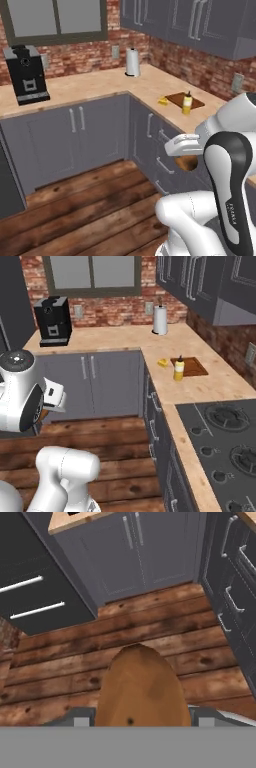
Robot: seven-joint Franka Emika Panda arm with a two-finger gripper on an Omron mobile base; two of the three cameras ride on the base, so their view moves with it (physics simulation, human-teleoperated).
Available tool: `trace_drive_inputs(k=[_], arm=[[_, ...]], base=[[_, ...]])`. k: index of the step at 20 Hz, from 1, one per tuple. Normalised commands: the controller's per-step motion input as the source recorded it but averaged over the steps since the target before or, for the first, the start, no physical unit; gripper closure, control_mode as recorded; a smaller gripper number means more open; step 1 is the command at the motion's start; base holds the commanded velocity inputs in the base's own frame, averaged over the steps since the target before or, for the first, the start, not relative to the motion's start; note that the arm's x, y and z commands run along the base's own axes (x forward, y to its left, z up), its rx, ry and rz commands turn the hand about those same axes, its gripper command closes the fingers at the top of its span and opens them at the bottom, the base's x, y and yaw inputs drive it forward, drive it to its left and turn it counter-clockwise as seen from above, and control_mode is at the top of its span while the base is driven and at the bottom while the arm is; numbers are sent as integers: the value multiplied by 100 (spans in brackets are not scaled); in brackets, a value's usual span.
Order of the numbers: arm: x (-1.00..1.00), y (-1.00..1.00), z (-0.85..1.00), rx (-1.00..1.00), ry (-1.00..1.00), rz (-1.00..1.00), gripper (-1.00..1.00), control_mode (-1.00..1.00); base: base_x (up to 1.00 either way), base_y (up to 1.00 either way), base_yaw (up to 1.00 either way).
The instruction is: Retrieve the reheated potato from the microwave, then place the potato, cheese, and condiment on the cutting board.
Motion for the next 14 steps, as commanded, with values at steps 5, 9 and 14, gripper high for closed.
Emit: trace_drive_inputs(k=[5, 9, 14], arm=[[0, 0, 0, 0, 0, 0, 100, 100], [0, 0, 0, 0, 0, 0, 100, 100], [0, 0, 0, 0, 0, 0, 100, 100]], base=[[87, -3, 2], [87, 0, 2], [85, 0, 0]])
